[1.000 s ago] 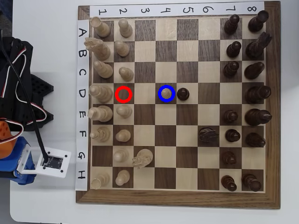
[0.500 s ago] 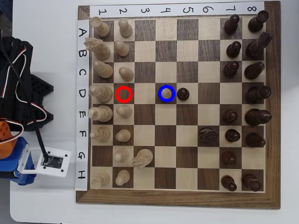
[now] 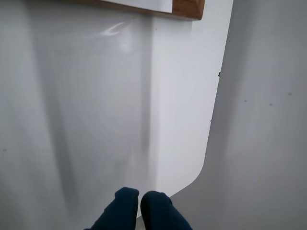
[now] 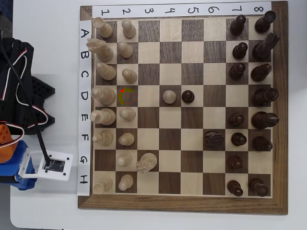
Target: Move the piece to destination
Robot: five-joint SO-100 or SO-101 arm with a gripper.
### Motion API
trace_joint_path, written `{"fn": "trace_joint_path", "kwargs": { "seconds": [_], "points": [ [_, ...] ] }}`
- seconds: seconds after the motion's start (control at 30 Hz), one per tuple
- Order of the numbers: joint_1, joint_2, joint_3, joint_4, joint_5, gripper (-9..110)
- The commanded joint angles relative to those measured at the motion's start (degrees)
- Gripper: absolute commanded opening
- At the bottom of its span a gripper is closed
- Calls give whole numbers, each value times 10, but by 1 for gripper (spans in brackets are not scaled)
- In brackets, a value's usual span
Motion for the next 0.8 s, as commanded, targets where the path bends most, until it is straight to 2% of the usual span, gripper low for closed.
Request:
{"fn": "trace_joint_path", "kwargs": {
  "seconds": [0.0,0.77],
  "points": [
    [-5,33,-7,-18,-4,0],
    [-7,33,-11,-4,5,2]
  ]
}}
